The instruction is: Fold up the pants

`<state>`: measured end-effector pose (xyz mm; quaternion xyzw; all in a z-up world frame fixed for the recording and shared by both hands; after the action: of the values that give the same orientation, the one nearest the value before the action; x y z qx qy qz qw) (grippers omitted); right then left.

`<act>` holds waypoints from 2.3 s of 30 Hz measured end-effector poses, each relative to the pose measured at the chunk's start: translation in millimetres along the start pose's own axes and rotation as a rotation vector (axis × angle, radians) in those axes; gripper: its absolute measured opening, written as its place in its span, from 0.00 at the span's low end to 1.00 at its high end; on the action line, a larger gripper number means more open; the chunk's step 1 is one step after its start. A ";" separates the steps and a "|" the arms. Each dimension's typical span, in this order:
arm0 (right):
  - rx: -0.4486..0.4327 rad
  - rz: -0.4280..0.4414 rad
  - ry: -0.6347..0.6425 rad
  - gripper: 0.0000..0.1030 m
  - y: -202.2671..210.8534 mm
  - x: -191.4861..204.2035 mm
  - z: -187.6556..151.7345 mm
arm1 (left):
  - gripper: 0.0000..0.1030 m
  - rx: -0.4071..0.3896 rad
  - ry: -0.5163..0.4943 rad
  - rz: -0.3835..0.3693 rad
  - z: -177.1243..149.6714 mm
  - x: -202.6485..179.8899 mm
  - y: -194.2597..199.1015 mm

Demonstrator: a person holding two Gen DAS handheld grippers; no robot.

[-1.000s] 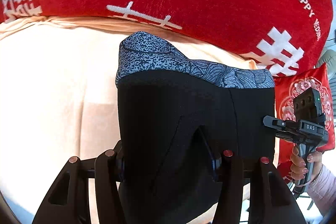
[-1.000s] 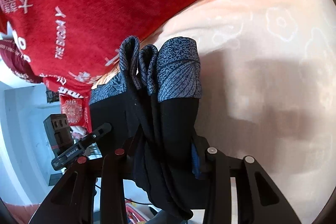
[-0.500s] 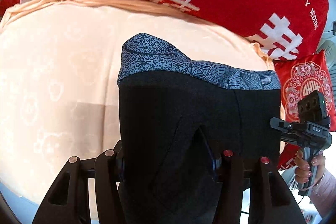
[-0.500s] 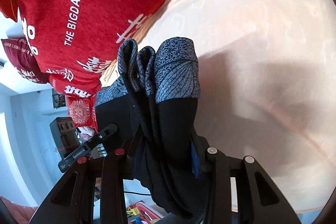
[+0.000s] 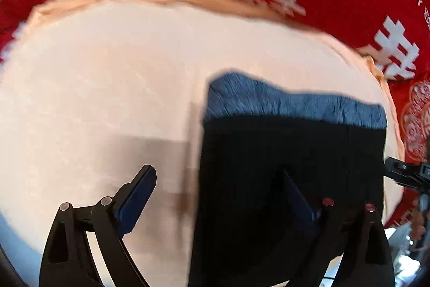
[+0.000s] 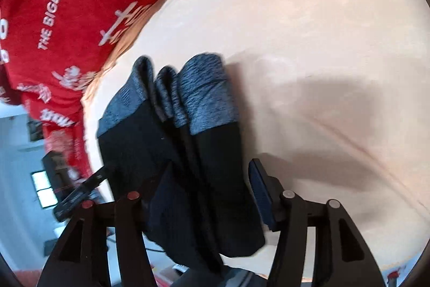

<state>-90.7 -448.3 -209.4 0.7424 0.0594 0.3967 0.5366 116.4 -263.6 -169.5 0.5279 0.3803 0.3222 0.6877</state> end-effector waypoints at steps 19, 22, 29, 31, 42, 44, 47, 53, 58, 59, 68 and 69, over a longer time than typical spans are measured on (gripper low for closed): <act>-0.067 0.008 0.071 0.15 -16.9 30.8 22.0 | 0.91 -0.020 -0.144 -0.057 24.0 -55.9 -35.1; -0.071 -0.019 0.111 0.15 -11.8 32.2 18.5 | 0.91 0.001 -0.136 -0.012 23.0 -49.4 -30.3; -0.094 -0.130 0.061 0.19 19.5 8.8 2.5 | 0.91 0.020 -0.096 0.121 -6.4 -21.6 -9.1; -0.087 -0.158 0.055 0.19 25.4 2.6 -6.9 | 0.91 0.008 -0.109 0.145 -16.4 -21.6 1.0; -0.082 -0.286 0.078 0.62 55.1 20.5 -72.7 | 0.91 0.101 -0.165 0.183 -67.1 -54.9 50.0; -0.091 -0.304 0.099 0.64 59.0 32.0 -82.2 | 0.93 0.093 -0.169 0.199 -71.4 -55.2 57.9; -0.097 -0.331 0.134 0.78 63.3 46.7 -92.9 | 1.00 0.089 -0.195 0.228 -80.0 -56.4 71.4; -0.100 -0.363 0.176 0.85 68.8 69.7 -110.7 | 1.00 0.107 -0.175 0.214 -89.9 -53.2 89.4; -0.147 -0.391 0.217 0.86 80.3 85.8 -118.2 | 1.00 0.089 -0.146 0.212 -89.1 -49.0 103.4; -0.157 -0.403 0.225 0.88 82.6 87.9 -119.3 | 1.00 0.084 -0.140 0.214 -88.1 -48.0 106.2; -0.162 -0.448 0.236 0.88 91.9 100.6 -128.0 | 1.00 0.064 -0.128 0.219 -84.6 -42.9 126.7; -0.160 -0.448 0.236 0.88 92.8 102.2 -128.6 | 1.00 0.063 -0.129 0.219 -83.9 -42.7 128.3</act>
<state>-136.7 -338.0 -63.4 0.6145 0.2527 0.3554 0.6574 17.1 -229.1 -50.0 0.6070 0.2854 0.3487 0.6546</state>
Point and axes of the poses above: each gripper's, at about its wrist camera, not at the fingertips, and y roughly against the way its jaws point, x to its left, z to its top, the point moved 10 cm from there along -y, roughly the way its jaws point, and after that the axes turned 2 degrees about -y, right-handed, at the moved point
